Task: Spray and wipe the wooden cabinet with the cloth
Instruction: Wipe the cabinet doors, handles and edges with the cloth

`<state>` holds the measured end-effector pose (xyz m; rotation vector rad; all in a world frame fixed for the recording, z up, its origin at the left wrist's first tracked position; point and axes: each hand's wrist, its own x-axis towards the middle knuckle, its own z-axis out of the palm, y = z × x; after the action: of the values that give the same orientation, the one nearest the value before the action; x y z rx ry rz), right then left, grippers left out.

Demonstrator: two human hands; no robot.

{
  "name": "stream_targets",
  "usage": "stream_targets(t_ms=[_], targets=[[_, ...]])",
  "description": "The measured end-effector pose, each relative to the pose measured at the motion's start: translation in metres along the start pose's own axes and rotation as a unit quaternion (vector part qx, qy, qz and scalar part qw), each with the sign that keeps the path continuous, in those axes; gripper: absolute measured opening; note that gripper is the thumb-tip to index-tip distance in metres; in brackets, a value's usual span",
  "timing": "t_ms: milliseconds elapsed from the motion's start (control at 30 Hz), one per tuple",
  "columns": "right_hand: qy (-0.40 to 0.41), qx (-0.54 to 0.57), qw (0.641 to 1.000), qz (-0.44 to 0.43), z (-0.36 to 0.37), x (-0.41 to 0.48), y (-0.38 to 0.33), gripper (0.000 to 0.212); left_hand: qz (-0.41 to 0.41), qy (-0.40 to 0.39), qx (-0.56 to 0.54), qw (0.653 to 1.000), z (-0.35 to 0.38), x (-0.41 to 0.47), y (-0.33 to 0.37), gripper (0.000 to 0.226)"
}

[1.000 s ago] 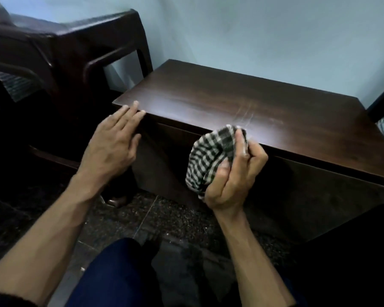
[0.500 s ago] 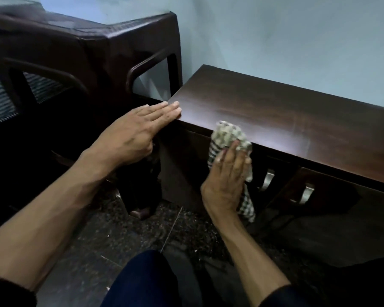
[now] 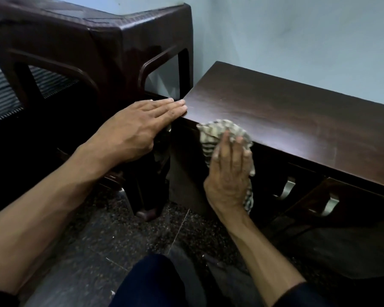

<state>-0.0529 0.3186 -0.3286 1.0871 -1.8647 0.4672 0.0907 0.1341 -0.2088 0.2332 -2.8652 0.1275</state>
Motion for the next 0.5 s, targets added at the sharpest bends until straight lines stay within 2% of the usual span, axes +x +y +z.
stream_targets(t_ms=[100, 200, 267, 367, 500], targets=[[0.003, -0.019, 0.994, -0.106, 0.018, 0.008, -0.021, 0.052, -0.008, -0.003, 0.012, 1.000, -0.005, -0.005, -0.012, 0.089], [-0.048, -0.038, 0.976, -0.210, 0.024, -0.001, -0.025, 0.049, -0.012, -0.010, 0.019, 1.000, -0.003, -0.006, -0.018, 0.093], [-0.087, -0.071, 0.961, -0.251, 0.024, -0.023, -0.011, 0.051, 0.001, -0.012, 0.018, 1.000, -0.003, -0.004, -0.022, 0.091], [-0.093, -0.083, 0.970, -0.209, 0.015, -0.047, 0.024, 0.049, 0.010, -0.007, 0.005, 1.000, -0.003, -0.005, -0.023, 0.089], [0.021, -0.090, 0.992, -0.082, -0.004, -0.010, 0.035, 0.056, -0.004, 0.009, -0.011, 1.000, -0.001, -0.006, -0.019, 0.085]])
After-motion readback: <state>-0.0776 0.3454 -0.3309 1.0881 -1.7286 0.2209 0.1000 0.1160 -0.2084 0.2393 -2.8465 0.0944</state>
